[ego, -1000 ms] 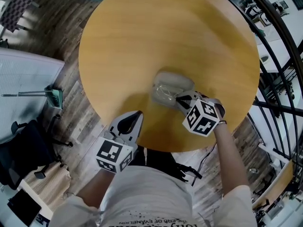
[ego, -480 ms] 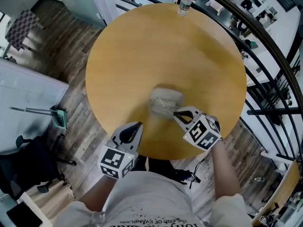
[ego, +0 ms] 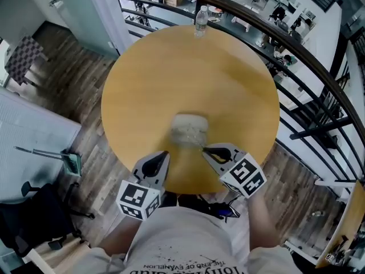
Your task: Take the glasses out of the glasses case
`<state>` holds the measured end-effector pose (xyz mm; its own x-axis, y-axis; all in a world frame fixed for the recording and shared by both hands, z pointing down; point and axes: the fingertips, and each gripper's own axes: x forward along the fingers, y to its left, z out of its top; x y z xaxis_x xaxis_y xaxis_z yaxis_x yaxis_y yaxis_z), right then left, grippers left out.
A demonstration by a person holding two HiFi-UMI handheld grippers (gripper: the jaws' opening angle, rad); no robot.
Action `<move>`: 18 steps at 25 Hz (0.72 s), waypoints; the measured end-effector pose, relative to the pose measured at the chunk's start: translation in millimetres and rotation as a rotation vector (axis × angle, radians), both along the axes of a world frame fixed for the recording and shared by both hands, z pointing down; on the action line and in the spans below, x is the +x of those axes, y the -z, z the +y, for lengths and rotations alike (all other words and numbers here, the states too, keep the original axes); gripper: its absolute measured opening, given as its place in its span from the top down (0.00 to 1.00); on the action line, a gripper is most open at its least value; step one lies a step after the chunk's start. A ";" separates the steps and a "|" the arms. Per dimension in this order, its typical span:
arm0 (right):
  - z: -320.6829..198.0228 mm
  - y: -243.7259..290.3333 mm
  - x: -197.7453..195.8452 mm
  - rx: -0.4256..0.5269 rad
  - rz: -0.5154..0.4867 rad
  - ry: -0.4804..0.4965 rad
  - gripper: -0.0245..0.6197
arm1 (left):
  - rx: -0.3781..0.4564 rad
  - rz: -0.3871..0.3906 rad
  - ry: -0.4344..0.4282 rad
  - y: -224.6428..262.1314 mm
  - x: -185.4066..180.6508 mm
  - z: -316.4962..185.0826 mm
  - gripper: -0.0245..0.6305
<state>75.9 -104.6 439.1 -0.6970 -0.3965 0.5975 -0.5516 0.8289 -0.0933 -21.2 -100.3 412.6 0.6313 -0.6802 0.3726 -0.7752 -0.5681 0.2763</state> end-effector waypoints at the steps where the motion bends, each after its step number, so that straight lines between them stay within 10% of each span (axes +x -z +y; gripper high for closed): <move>1: 5.0 7.0 1.1 -0.004 -0.028 -0.028 0.91 | 0.007 0.014 -0.005 6.3 2.6 2.7 0.93; 18: 65.7 95.4 -3.8 0.097 -0.307 -0.269 0.91 | 0.082 0.039 -0.076 51.5 25.4 30.5 0.93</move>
